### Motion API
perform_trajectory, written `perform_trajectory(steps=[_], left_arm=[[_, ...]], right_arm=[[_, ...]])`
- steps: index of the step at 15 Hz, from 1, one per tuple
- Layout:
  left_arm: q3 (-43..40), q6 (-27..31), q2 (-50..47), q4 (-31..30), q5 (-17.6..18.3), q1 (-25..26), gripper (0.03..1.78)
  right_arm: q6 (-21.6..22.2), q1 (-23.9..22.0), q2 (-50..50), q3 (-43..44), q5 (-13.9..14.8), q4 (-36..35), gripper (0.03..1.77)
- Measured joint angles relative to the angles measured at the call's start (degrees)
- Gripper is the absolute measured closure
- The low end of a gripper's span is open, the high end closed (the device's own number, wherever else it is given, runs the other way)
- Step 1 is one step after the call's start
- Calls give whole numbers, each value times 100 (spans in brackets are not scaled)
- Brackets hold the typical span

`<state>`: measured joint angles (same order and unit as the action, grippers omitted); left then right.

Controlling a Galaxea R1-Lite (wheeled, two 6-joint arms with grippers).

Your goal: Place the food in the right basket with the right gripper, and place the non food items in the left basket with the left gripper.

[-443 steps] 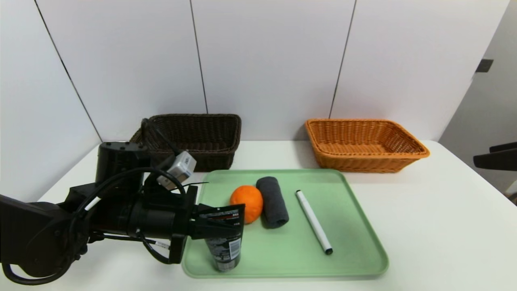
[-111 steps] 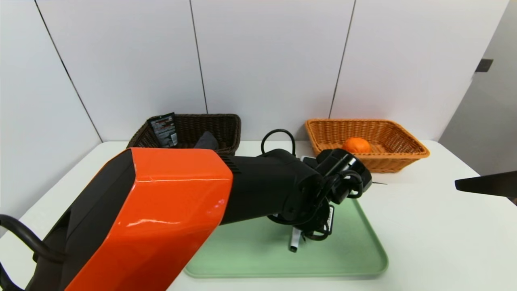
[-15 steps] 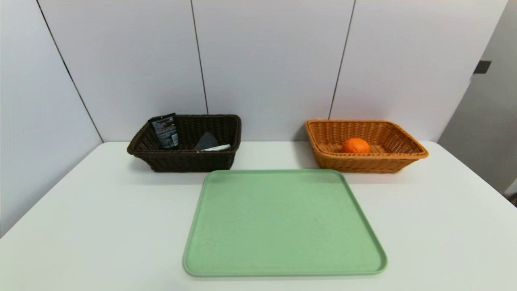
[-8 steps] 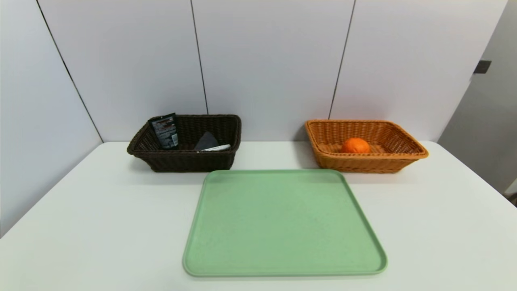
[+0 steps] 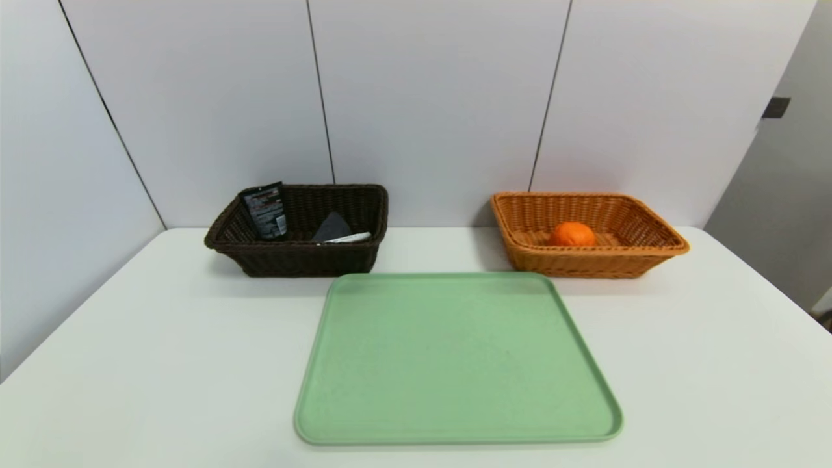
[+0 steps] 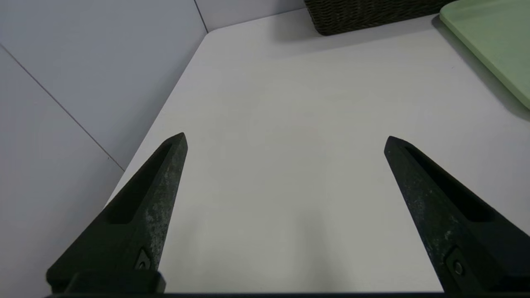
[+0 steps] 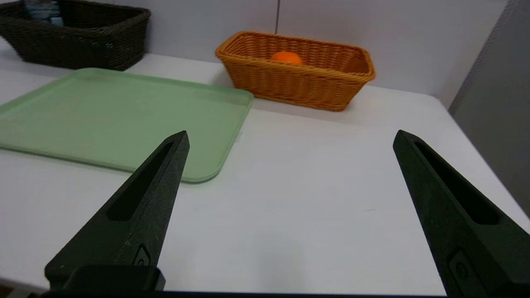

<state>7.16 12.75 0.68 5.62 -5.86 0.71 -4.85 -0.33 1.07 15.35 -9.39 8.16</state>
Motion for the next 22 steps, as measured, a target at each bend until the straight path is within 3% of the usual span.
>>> perform_trajectory(steps=[2,4,6,9,16,22], left_arm=[[-374,119,-46,-466,221,-2,12],[-619,172,-59,-881,707,-2,12],[-691,161,-61,-900,1000,-2,12],[-713,69,-66,-846,1015,-5,12],[-716,-695,-68,-812,886,-2,12],[-716,-749,-68,-814,845,-2,12]], right_arm=[[-105,4,-63,-466,328,-610,10],[-123,6,-94,-783,402,-813,10],[-158,6,-107,-1113,440,-837,10],[-252,9,-110,-1458,741,-800,10],[-88,11,-110,-1532,728,-802,10],[-21,9,-110,-1530,768,-802,10]])
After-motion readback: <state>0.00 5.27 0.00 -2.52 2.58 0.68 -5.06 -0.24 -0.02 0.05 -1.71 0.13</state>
